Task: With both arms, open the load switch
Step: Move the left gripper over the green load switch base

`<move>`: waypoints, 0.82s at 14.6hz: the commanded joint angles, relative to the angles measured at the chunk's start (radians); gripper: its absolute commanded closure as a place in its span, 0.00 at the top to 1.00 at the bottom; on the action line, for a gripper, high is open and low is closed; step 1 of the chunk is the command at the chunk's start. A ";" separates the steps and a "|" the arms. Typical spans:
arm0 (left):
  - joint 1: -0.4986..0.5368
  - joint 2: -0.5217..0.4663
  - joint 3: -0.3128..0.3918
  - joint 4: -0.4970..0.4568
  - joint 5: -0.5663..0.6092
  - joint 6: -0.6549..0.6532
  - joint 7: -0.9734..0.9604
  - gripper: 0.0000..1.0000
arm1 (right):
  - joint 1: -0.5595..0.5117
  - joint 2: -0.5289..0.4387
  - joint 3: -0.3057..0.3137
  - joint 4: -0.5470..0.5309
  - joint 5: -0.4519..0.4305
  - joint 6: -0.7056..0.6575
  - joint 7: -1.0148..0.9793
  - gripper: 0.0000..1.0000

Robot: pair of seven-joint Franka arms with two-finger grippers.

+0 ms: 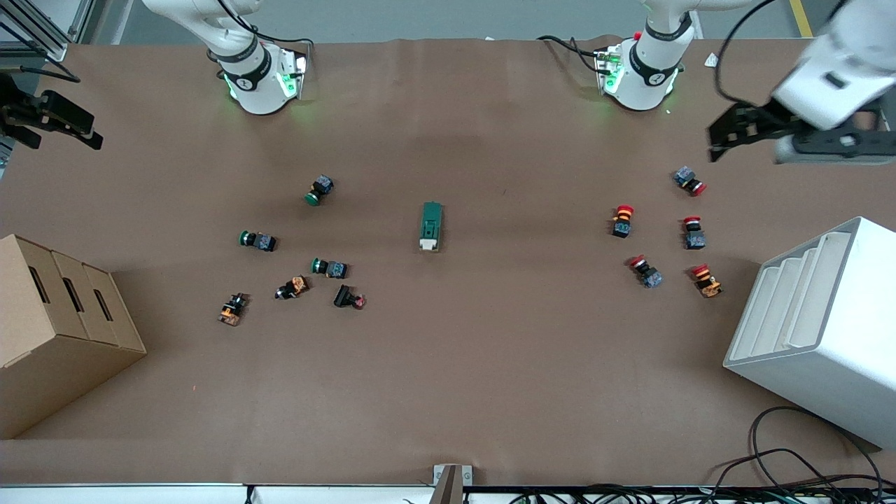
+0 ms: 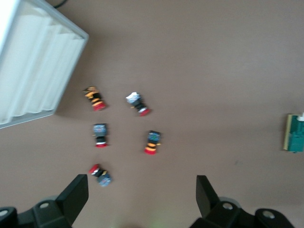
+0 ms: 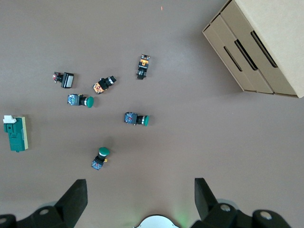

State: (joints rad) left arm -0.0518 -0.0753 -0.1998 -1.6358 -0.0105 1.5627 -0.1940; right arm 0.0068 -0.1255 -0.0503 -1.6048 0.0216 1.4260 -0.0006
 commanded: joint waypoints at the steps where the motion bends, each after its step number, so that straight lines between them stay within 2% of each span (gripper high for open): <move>1: -0.002 0.072 -0.128 0.021 0.001 0.037 -0.195 1.00 | 0.005 0.001 -0.003 0.006 0.014 -0.012 0.005 1.00; 5: -0.003 0.135 -0.297 -0.059 0.003 0.205 -0.476 1.00 | 0.009 0.004 -0.003 0.009 0.012 -0.012 0.005 1.00; 8: -0.025 0.164 -0.389 -0.146 0.012 0.371 -0.670 1.00 | 0.010 0.018 0.000 0.012 0.001 -0.009 0.011 1.00; 12: -0.184 0.297 -0.395 -0.154 0.165 0.500 -0.950 1.00 | 0.006 0.063 0.000 0.017 0.001 0.001 0.014 1.00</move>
State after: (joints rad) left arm -0.1770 0.1591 -0.5924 -1.8007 0.0787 2.0119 -1.0264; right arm 0.0090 -0.0932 -0.0479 -1.6049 0.0214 1.4278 -0.0006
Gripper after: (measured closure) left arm 0.000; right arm 0.000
